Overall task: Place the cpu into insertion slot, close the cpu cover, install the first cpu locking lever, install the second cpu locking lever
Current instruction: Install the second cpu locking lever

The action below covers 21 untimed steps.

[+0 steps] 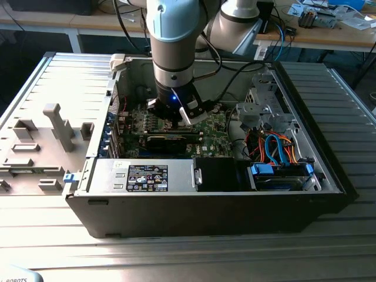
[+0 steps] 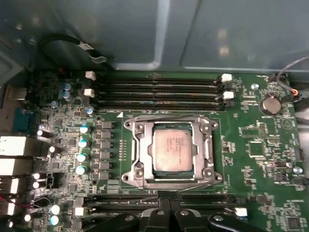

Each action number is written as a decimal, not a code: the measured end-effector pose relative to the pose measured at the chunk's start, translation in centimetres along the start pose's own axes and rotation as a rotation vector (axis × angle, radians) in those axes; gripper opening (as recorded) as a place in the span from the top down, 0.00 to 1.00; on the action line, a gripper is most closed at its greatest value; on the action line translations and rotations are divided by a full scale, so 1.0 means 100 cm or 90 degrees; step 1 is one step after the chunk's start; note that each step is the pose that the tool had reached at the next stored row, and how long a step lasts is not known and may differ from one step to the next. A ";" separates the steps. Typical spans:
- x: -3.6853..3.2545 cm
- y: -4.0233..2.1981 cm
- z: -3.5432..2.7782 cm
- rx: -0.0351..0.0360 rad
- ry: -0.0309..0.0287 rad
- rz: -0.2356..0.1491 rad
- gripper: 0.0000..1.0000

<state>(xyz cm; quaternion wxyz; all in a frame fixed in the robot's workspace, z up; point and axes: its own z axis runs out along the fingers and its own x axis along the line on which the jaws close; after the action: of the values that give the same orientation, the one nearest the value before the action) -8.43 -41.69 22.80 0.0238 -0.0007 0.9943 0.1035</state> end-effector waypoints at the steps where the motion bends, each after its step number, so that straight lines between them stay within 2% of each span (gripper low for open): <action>1: 0.0020 -0.0003 0.0012 -0.0005 0.0000 0.000 0.89; 5: 0.0128 -0.0014 0.0062 -0.0017 0.0001 0.000 0.89; 9: 0.0176 -0.0024 0.0119 -0.0032 0.0003 -0.001 0.89; 12: 0.0207 -0.0026 0.0138 -0.0046 0.0004 -0.002 0.89; 15: 0.0252 -0.0025 0.0154 -0.0084 0.0006 -0.003 0.89; 18: 0.0298 -0.0024 0.0169 -0.0102 0.0010 -0.005 0.89; 21: 0.0311 -0.0020 0.0190 -0.0116 0.0023 -0.010 0.89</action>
<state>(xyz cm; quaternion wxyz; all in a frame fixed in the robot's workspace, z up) -11.44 -41.49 20.76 0.0228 -0.0090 0.9934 0.1123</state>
